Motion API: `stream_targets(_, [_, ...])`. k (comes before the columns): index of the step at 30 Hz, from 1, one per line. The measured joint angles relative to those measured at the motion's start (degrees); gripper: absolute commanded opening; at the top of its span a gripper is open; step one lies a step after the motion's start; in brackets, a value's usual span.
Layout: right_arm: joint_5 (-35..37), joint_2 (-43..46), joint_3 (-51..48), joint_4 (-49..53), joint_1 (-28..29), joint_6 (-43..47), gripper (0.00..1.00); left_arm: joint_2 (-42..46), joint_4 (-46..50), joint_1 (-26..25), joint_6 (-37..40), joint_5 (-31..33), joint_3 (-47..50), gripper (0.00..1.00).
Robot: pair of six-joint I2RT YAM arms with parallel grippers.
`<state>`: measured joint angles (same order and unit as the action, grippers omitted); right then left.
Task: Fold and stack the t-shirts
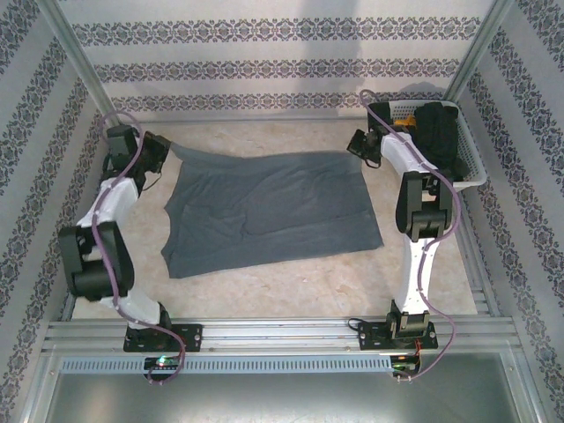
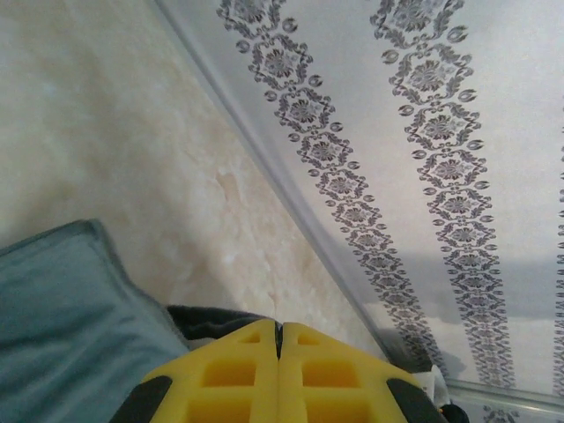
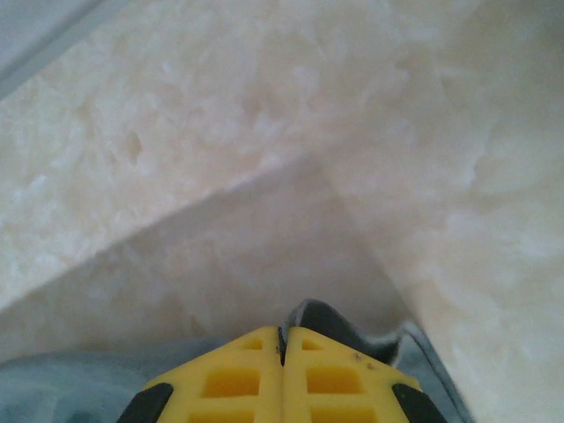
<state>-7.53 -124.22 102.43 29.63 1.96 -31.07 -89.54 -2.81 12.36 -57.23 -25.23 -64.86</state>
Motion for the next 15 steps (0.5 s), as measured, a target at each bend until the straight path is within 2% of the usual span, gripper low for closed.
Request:
stream_targets(8, [-0.7, 8.5, -11.6, -3.8, -0.4, 0.5, 0.00, 26.1, 12.1, 0.0, 0.8, 9.6, 11.8, 0.00])
stream_targets(15, [1.0, 14.7, -22.1, -5.5, -0.4, 1.1, 0.00, 38.4, 22.0, 0.0, 0.2, 11.7, 22.6, 0.00])
